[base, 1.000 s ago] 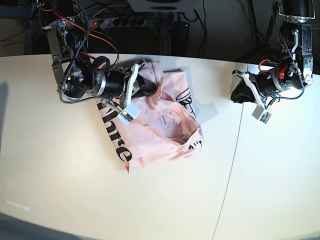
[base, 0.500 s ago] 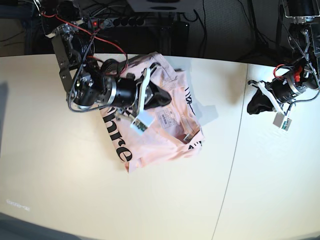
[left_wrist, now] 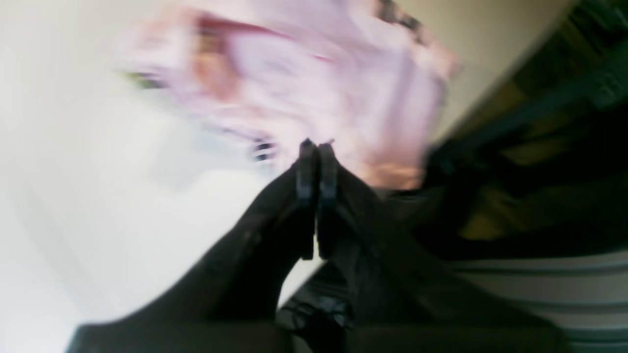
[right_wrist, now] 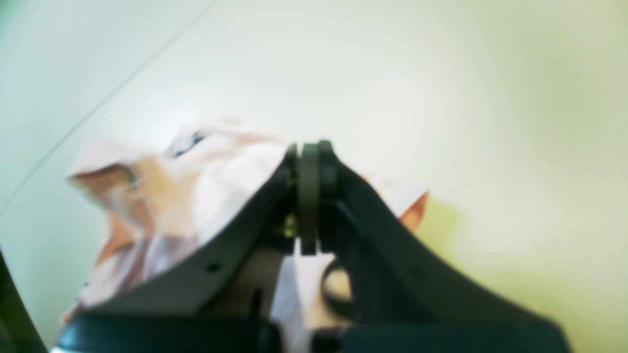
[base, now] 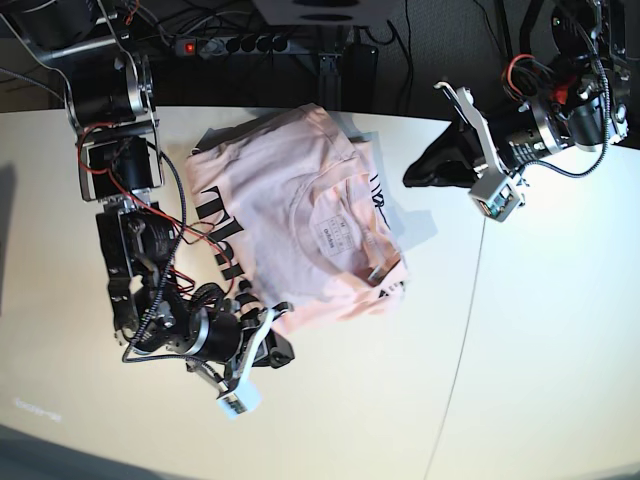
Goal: Fold the T-shirt properly
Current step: 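Grasp the folded shirt's edge with the left gripper and flip it over, then press the folded shirt's sides inward with both grippers to square it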
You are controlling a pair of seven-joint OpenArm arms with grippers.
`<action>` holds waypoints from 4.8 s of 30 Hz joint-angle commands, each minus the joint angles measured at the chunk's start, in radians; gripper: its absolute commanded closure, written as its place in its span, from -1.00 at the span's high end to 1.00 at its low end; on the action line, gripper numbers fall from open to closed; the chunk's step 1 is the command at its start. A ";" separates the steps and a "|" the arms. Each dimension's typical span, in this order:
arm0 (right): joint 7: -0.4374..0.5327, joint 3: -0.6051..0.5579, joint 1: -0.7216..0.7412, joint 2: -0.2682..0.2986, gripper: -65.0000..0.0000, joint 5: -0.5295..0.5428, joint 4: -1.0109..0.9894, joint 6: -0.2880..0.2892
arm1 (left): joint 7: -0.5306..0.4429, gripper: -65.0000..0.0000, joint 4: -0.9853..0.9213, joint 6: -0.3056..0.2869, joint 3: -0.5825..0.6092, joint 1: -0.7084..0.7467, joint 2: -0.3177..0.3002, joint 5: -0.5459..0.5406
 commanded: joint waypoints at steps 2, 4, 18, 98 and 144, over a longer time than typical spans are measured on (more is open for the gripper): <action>0.050 0.007 0.090 -0.001 -1.00 -0.014 -0.086 0.011 | -0.029 -1.00 0.017 -0.009 0.066 -0.004 0.010 0.029; 0.069 0.007 0.140 -0.009 -1.00 -0.032 -0.182 0.011 | -0.036 -1.00 0.017 -0.009 0.139 -0.003 0.026 0.071; 0.107 0.006 0.311 -0.127 -1.00 -0.147 -0.545 0.010 | -0.143 -1.00 -0.089 -0.009 0.480 0.003 0.188 0.324; -0.269 0.007 -0.280 0.156 -1.00 0.351 -0.091 0.054 | -0.272 -1.00 -0.820 -0.009 0.333 -0.664 0.063 0.460; -0.372 0.229 -0.289 0.098 -1.00 0.629 0.191 0.090 | 0.064 -0.72 -0.473 -0.009 0.147 -0.464 -0.045 -0.187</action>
